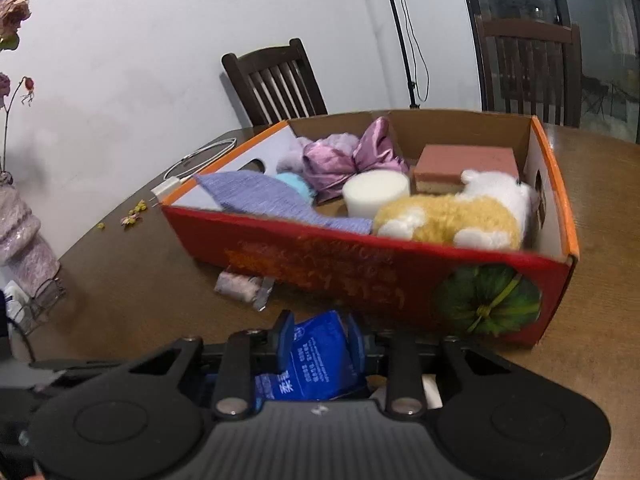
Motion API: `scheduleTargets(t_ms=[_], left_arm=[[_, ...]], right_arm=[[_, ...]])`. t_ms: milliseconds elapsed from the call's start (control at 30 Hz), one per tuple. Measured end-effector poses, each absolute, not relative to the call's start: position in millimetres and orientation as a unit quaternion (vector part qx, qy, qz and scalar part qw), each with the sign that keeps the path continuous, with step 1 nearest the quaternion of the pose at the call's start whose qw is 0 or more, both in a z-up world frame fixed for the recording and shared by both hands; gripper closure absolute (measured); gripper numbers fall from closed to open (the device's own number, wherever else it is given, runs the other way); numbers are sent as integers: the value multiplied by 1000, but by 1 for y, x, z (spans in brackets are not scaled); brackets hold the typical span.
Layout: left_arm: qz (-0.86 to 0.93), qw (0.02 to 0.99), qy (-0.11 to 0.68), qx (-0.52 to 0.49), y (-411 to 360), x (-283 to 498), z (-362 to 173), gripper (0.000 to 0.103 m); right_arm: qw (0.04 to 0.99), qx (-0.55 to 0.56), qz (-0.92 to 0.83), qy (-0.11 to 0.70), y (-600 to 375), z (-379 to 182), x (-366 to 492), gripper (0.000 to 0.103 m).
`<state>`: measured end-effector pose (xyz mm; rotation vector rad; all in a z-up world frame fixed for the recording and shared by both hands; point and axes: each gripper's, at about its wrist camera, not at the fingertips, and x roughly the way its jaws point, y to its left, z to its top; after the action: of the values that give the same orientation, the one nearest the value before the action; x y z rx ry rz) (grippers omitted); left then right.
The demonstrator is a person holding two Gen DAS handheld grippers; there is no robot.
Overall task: Organize soft objects
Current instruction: 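Carry the blue tissue pack into the box and open the right tool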
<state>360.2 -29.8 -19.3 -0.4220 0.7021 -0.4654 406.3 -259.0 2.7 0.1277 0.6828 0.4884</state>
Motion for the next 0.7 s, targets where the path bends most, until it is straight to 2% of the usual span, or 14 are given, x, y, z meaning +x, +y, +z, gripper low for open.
scheduleTargets(t_ms=[233,500,533,567,600,700], left_arm=[[-213,883,337,-248,5,329,-24,78],[-218,882,341,-241,20,280,-18,76],[-220,881,341,-244,22,276,-18,74],[-221,880,341,-248,24,273,-17,59],[-220,879,340,-252,25,271,-16,50],[-226,883,332,-243,25,266,-11,50]], right_arm=[[913,53,242,324,-240,4,348,74],[910,94,251,317,-235,-5,271,74],[910,96,252,316,-235,-6,265,74],[911,99,250,314,-235,-6,261,73],[912,102,246,311,-236,-6,259,72],[918,115,237,298,-240,-4,254,70]])
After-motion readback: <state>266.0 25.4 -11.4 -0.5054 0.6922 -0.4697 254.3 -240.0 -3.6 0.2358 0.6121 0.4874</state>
